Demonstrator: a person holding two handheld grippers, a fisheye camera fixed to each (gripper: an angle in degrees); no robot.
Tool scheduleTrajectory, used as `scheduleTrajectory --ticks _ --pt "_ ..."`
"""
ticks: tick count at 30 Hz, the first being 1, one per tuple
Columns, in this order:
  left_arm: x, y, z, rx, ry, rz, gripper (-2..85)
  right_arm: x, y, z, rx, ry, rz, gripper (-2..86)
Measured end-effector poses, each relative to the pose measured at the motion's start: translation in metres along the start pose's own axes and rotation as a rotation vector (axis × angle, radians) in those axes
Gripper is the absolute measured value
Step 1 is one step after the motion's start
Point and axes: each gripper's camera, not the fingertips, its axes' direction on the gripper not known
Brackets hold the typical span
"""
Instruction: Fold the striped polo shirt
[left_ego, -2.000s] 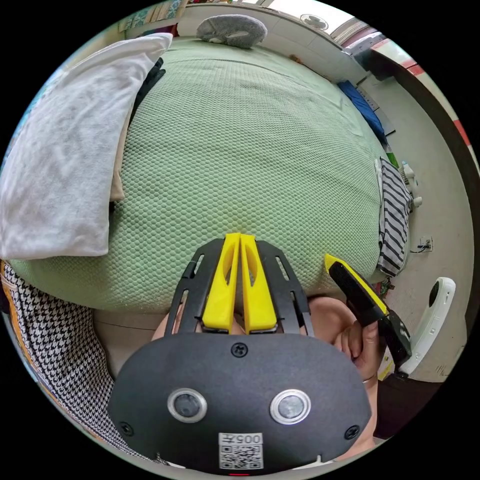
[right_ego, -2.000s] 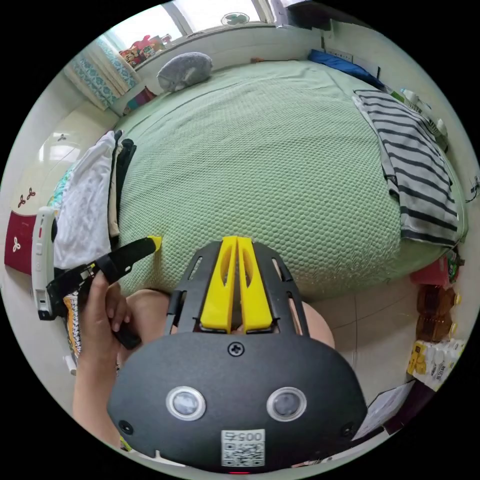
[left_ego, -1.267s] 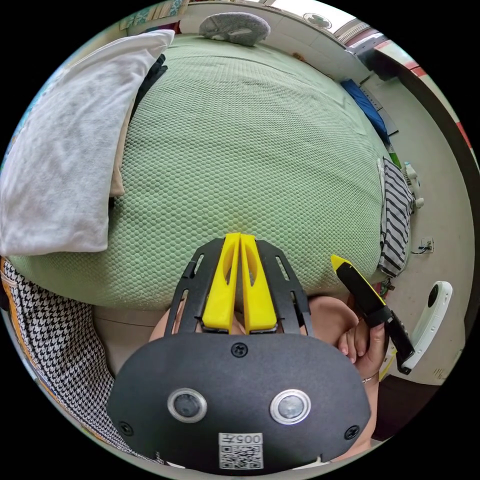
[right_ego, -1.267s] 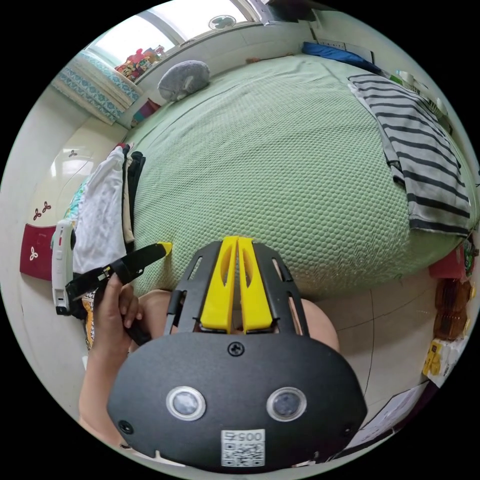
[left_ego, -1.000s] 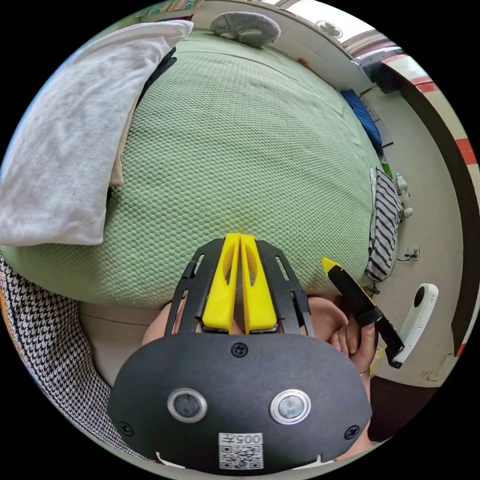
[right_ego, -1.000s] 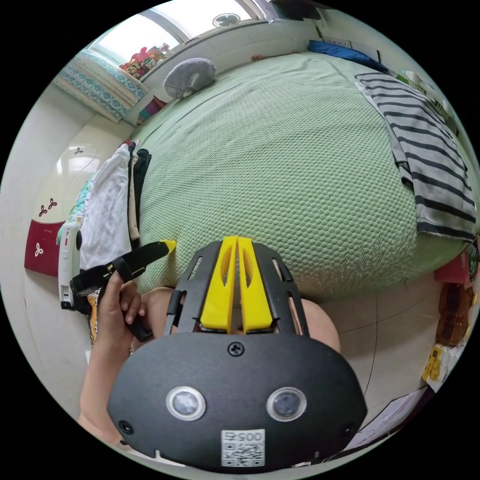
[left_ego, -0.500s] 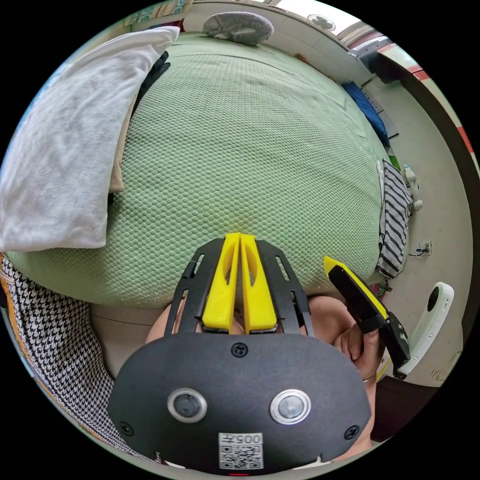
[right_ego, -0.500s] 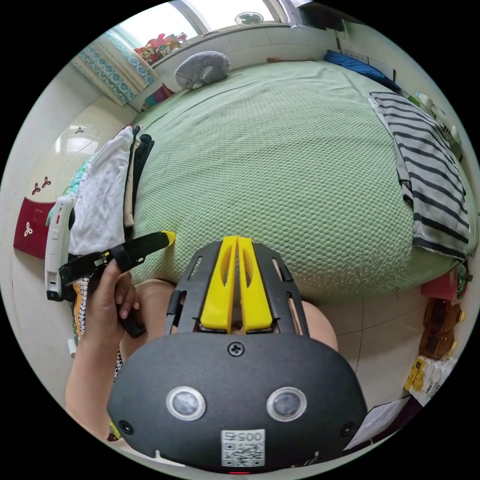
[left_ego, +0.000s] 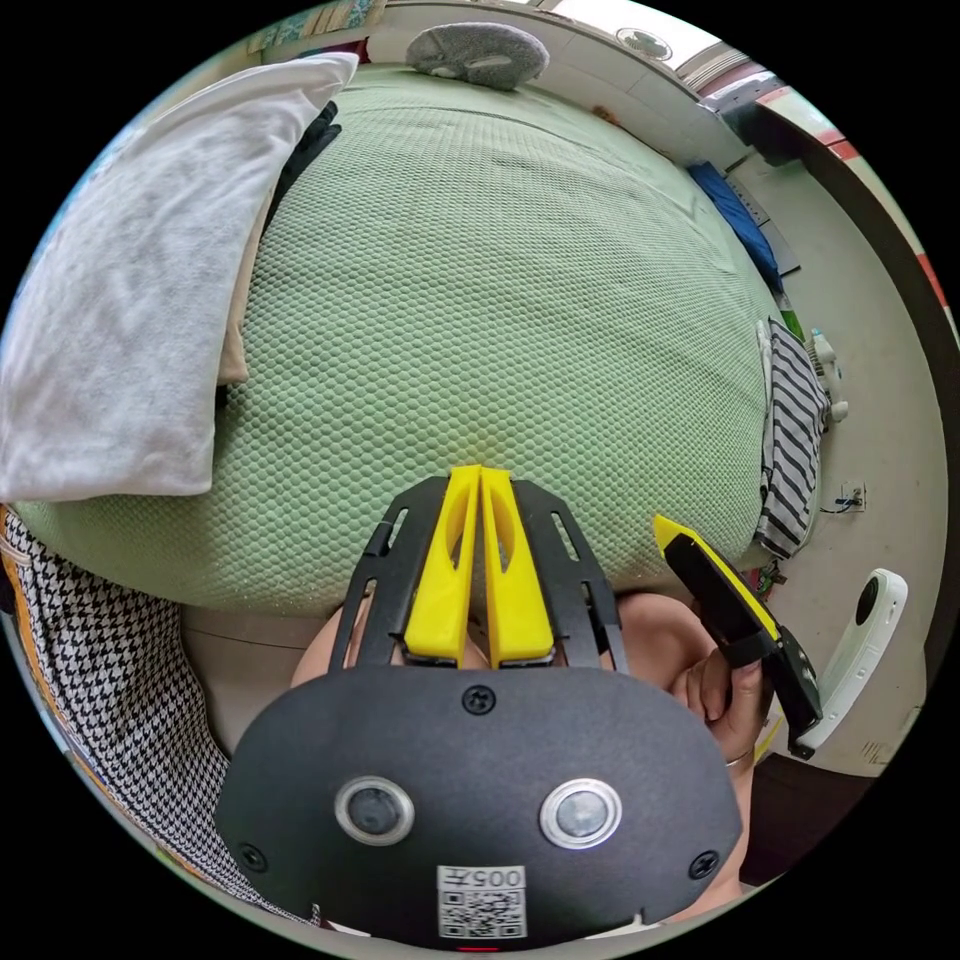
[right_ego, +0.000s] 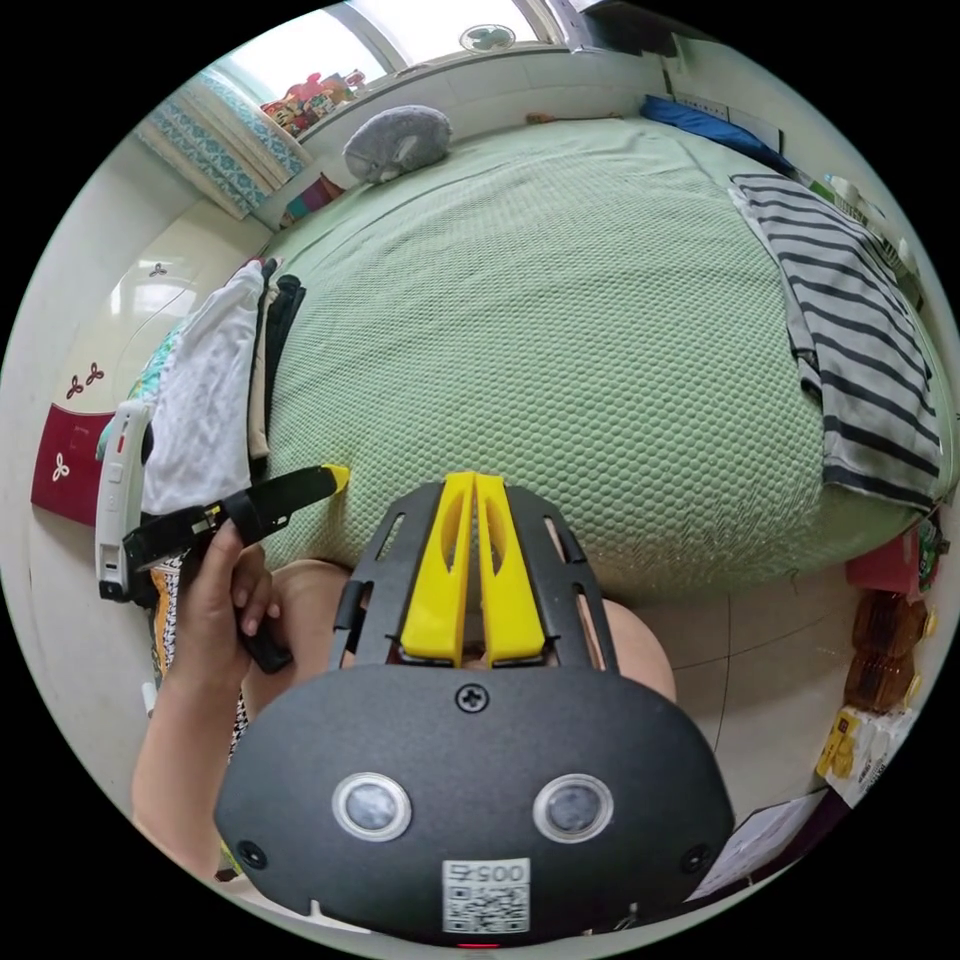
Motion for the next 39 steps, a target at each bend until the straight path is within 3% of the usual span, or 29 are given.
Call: scheduleTrajectory --ticks 12,16,21,27,39 --pt "0.003 0.002 -0.018 -0.005 0.026 -0.010 -0.7 -0.021 -0.001 -0.002 -0.086 0.074 0.008 -1.2" --pt "0.009 0.005 -0.028 0.000 0.010 0.000 -0.7 -0.028 -0.003 -0.038 -0.048 0.247 0.077 -1.2" --pt "0.022 0.012 -0.059 0.024 0.014 -0.008 -0.7 -0.041 0.007 -0.097 0.018 0.330 0.017 -1.2" --pt "0.071 0.043 -0.140 0.129 0.074 0.125 -0.6 -0.034 0.025 -0.144 0.067 0.390 0.044 -1.1" --pt "0.107 0.093 -0.203 0.181 0.038 0.282 -0.6 0.000 0.081 -0.162 0.091 0.256 0.075 -1.1"
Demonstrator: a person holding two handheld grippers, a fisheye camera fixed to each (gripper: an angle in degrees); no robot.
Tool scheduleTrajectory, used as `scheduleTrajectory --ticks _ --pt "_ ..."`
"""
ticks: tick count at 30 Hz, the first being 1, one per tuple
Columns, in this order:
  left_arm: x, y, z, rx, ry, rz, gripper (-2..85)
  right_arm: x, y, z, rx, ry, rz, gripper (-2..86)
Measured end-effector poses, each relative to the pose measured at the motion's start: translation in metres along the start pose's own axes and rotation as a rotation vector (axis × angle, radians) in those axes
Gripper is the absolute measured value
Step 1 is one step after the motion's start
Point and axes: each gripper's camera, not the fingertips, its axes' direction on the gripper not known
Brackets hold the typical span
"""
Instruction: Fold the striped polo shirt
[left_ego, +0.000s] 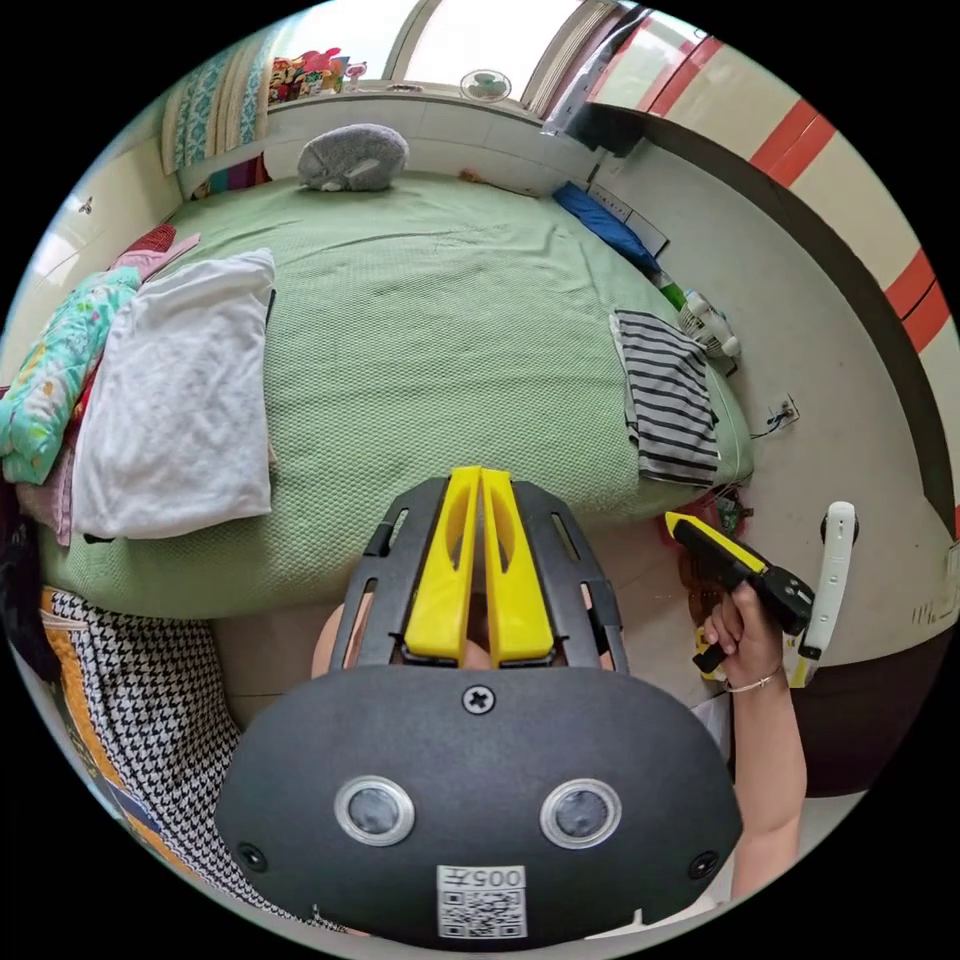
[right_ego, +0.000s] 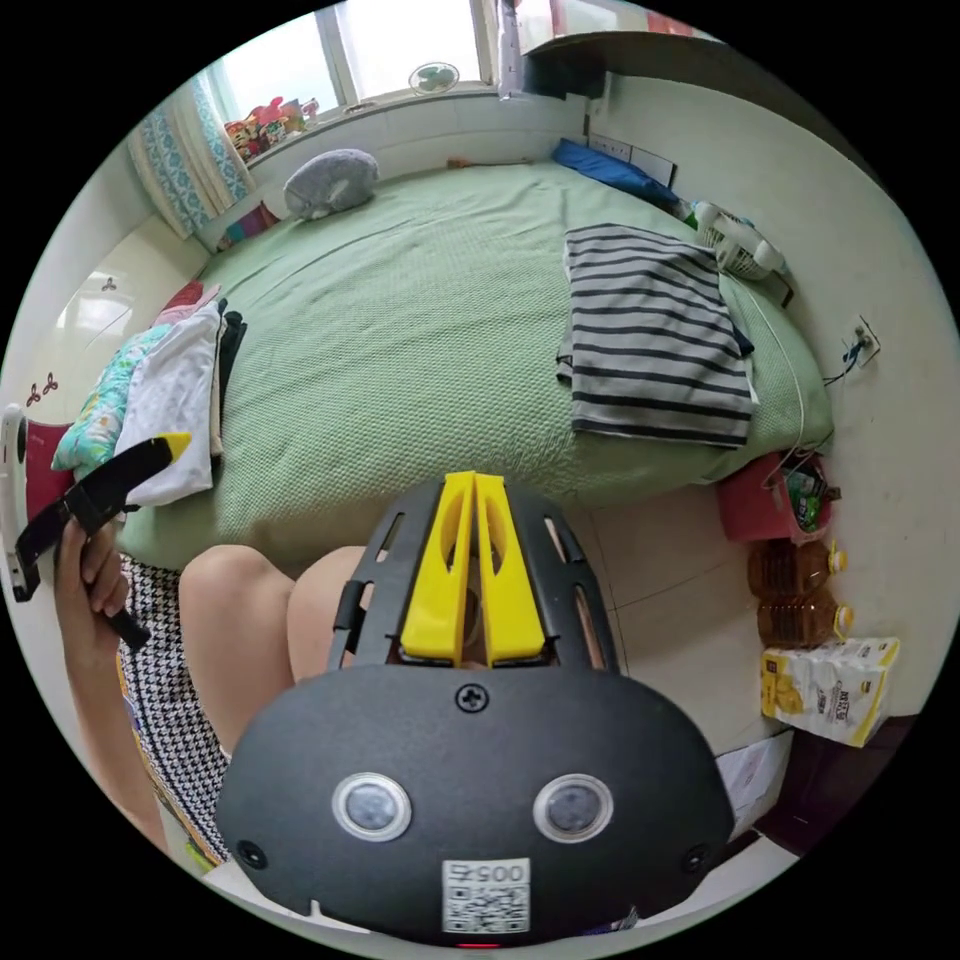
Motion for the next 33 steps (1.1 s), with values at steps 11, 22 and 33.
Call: scheduleTrajectory --ticks 11,22,33 --pt "0.034 -0.010 0.017 -0.055 -0.001 0.051 -0.3 0.058 -0.002 0.002 0.071 -0.061 0.113 -1.0" --pt "0.023 -0.065 0.084 -0.105 -0.067 0.123 -0.1 0.055 -0.037 0.030 0.285 -0.004 0.002 5.6" --pt "-0.027 -0.143 0.147 -0.133 -0.007 0.133 -0.2 0.048 -0.158 0.084 0.090 0.139 -0.009 11.3"
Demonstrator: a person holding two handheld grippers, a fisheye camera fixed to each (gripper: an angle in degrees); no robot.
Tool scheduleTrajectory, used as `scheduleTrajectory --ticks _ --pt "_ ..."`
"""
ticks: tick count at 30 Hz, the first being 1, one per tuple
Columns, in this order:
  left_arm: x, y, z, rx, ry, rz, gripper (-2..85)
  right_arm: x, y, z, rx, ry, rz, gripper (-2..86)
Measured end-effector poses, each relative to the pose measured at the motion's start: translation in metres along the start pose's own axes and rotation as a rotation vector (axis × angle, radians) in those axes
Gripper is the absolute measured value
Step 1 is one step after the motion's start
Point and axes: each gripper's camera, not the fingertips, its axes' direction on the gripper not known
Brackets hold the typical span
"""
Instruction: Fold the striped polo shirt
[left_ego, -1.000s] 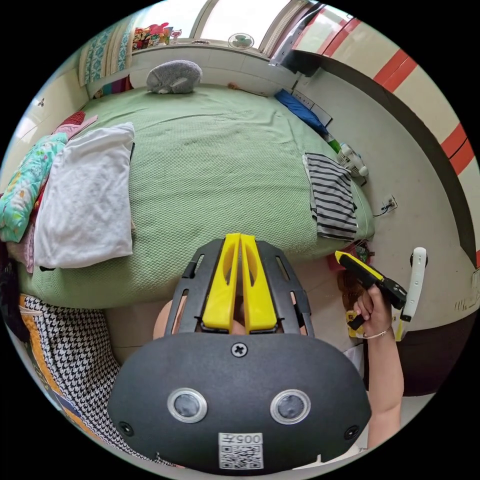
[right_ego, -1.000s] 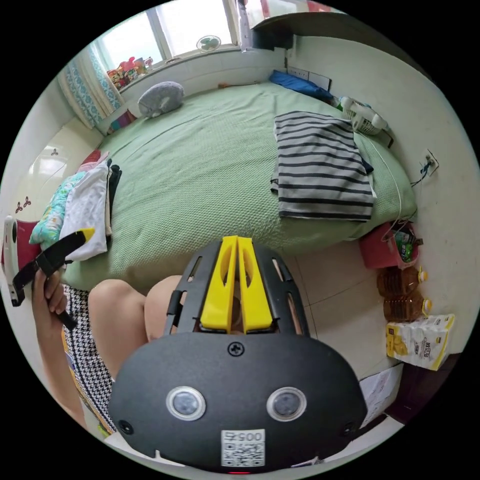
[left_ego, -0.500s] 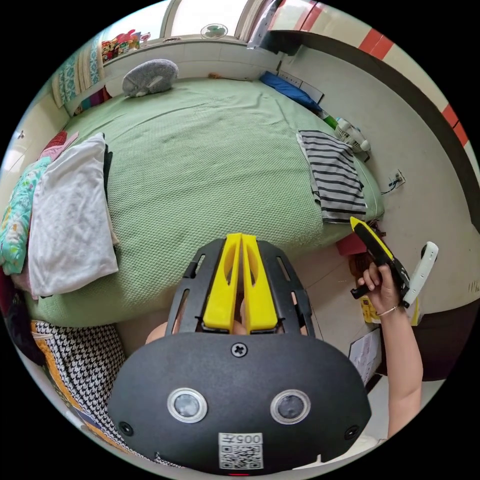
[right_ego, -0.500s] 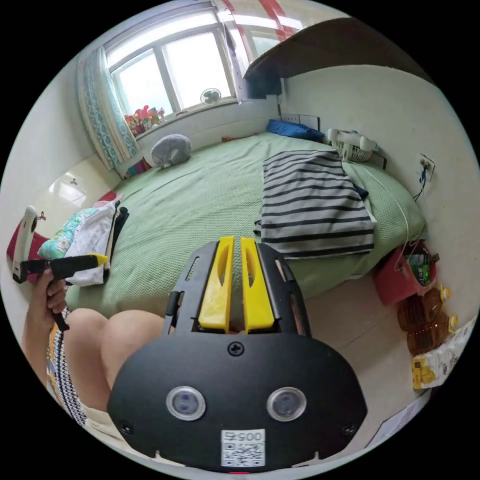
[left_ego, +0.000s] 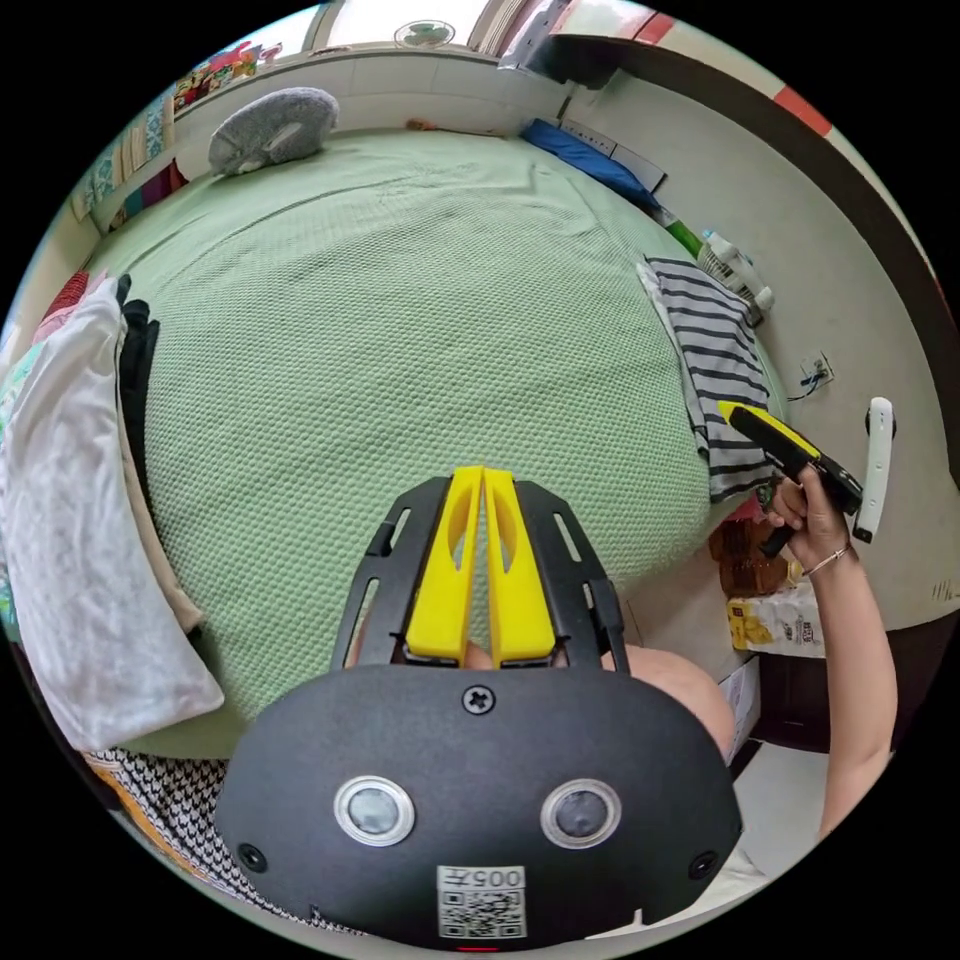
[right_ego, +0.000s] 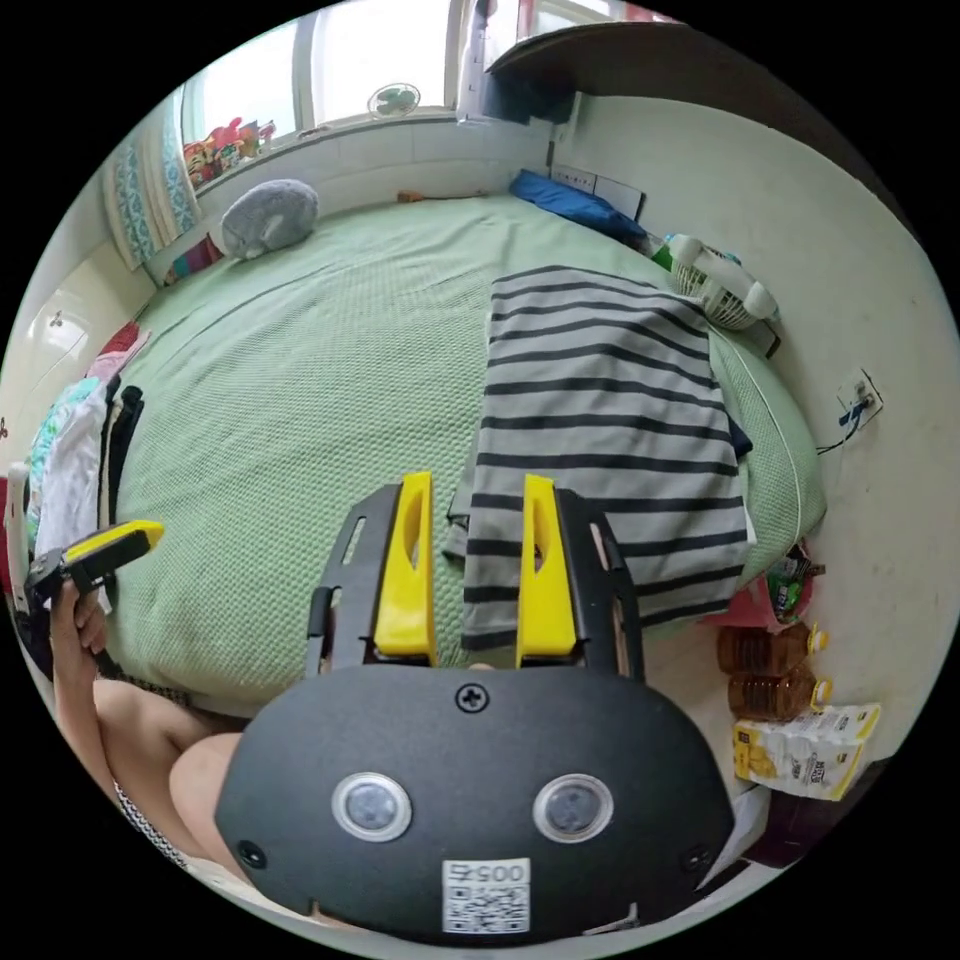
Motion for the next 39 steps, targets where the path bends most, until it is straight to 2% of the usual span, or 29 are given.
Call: scheduleTrajectory --ticks 5,9,11,14,19,23,27,32,34,39 --pt "-0.037 -0.013 -0.004 0.074 -0.018 -0.075 -0.1 -0.002 -0.030 0.032 -0.089 0.082 0.027 11.5" --pt "-0.055 -0.018 -0.002 0.084 -0.140 -0.035 -0.1 0.002 -0.036 0.051 -0.115 0.182 0.061 5.9" --pt "-0.070 -0.020 0.000 0.077 -0.172 -0.078 -0.1 0.014 -0.040 0.048 -0.108 0.122 0.134 1.6" --pt "-0.099 -0.017 0.003 0.059 -0.081 -0.159 -0.2 0.030 -0.048 0.040 -0.112 -0.006 0.241 -1.0" --pt "-0.144 -0.004 -0.009 0.098 0.064 -0.283 -0.4 -0.016 -0.066 0.017 -0.075 0.030 0.030 -1.5" --pt "-0.159 0.003 -0.016 0.114 0.057 -0.318 -0.5 -0.064 -0.077 0.005 -0.031 0.017 -0.070 -1.5" --pt "-0.163 0.009 -0.024 0.122 -0.015 -0.326 -0.5 -0.132 -0.081 0.006 -0.031 -0.187 -0.164 -1.5" --pt "-0.194 0.025 -0.030 0.133 0.020 -0.445 -0.6 -0.232 -0.079 0.009 -0.048 -0.428 -0.316 -1.5" --pt "-0.210 0.038 -0.041 0.165 -0.071 -0.531 -0.6 -0.280 -0.079 0.008 -0.056 -0.524 -0.359 -1.5" --pt "-0.218 0.067 -0.073 0.303 -0.198 -0.591 -0.7 -0.337 -0.075 0.003 -0.086 -0.723 -0.427 1.0"
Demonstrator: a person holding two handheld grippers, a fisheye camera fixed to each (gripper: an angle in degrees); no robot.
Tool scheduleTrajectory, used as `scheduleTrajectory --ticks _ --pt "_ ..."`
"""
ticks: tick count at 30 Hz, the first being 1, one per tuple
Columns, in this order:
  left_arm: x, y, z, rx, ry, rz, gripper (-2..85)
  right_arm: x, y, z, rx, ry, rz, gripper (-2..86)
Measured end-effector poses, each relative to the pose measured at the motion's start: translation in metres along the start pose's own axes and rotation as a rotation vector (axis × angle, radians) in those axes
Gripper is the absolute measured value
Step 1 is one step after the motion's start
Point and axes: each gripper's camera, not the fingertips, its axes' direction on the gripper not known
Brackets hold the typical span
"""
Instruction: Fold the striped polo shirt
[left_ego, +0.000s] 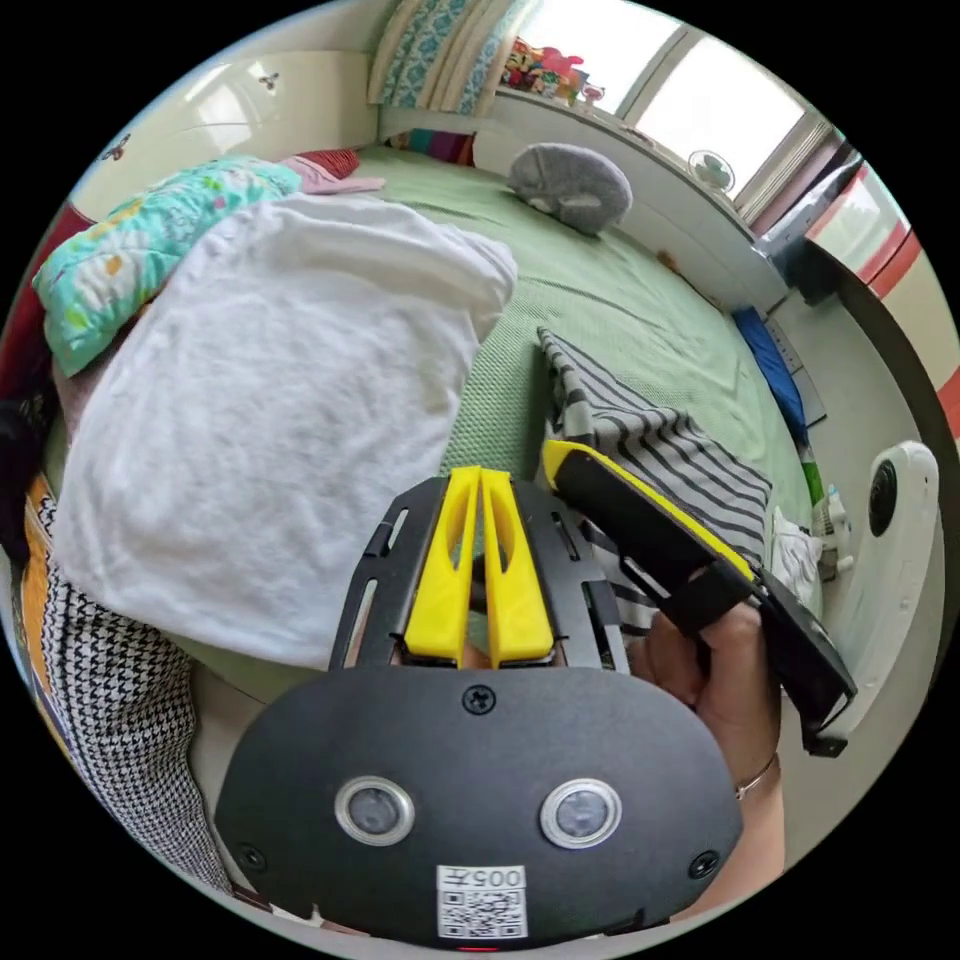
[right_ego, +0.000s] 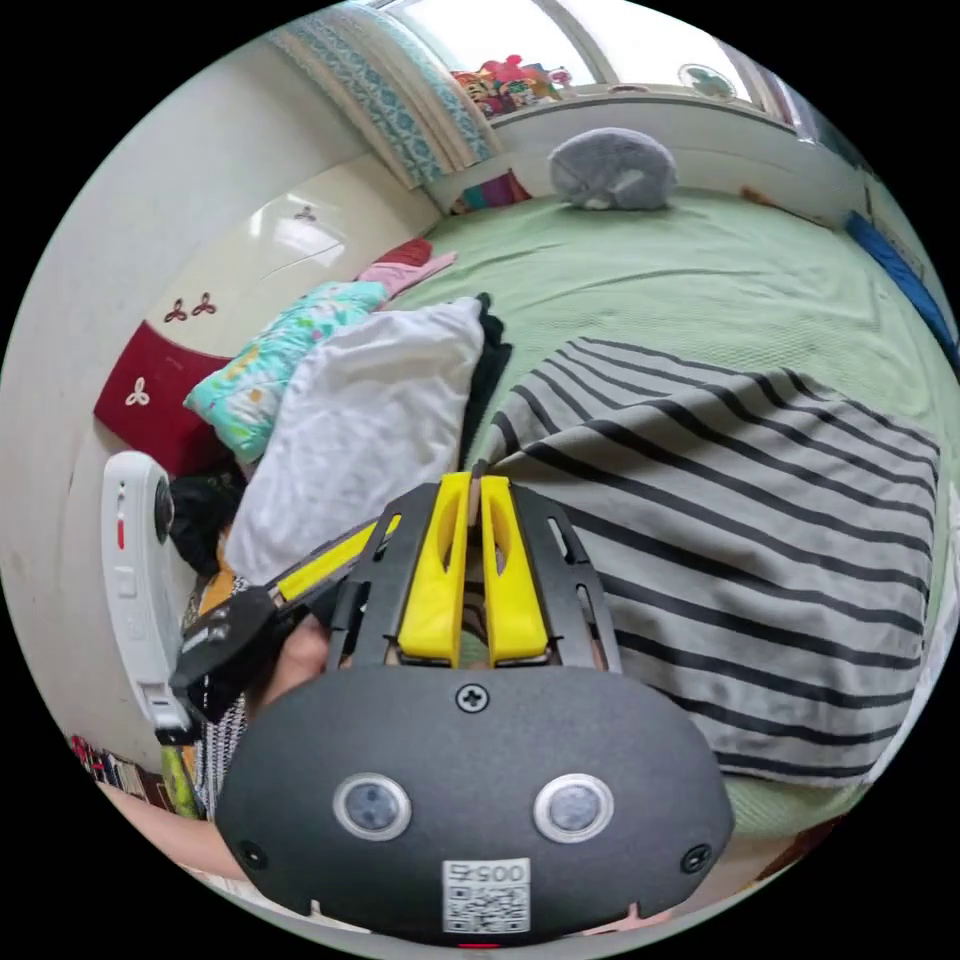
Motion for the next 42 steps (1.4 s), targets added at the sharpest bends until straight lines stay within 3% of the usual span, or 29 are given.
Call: scheduleTrajectory --ticks 3,6,10,14,19,25,37,42 --pt "0.000 0.007 -0.010 0.049 -0.059 0.030 -0.7 -0.005 -0.003 0.005 -0.071 -0.029 -0.040 5.7" --pt "0.009 0.009 -0.010 0.043 -0.029 0.082 -0.6 0.010 0.003 -0.020 0.016 0.034 -0.033 7.2" --pt "0.039 0.009 0.004 -0.004 0.041 0.182 -0.5 0.047 0.013 -0.055 0.084 0.298 0.044 7.3" --pt "0.084 0.000 0.006 -0.052 -0.006 0.256 -0.3 0.084 0.015 -0.067 0.106 0.434 0.180 5.8" --pt "0.148 0.001 -0.009 0.132 0.039 0.395 -0.1 0.101 0.008 -0.045 0.067 0.409 0.164 7.6" --pt "0.178 -0.011 0.058 -0.058 0.108 0.410 -0.1 0.110 -0.005 -0.024 0.029 0.506 0.216 10.8" --pt "0.206 -0.038 0.129 -0.168 0.160 0.385 -0.1 0.126 -0.036 0.002 0.001 0.456 0.280 11.7" --pt "0.207 -0.039 0.164 -0.258 0.157 0.359 -0.1 0.117 -0.050 0.029 -0.080 0.495 0.197 12.0"
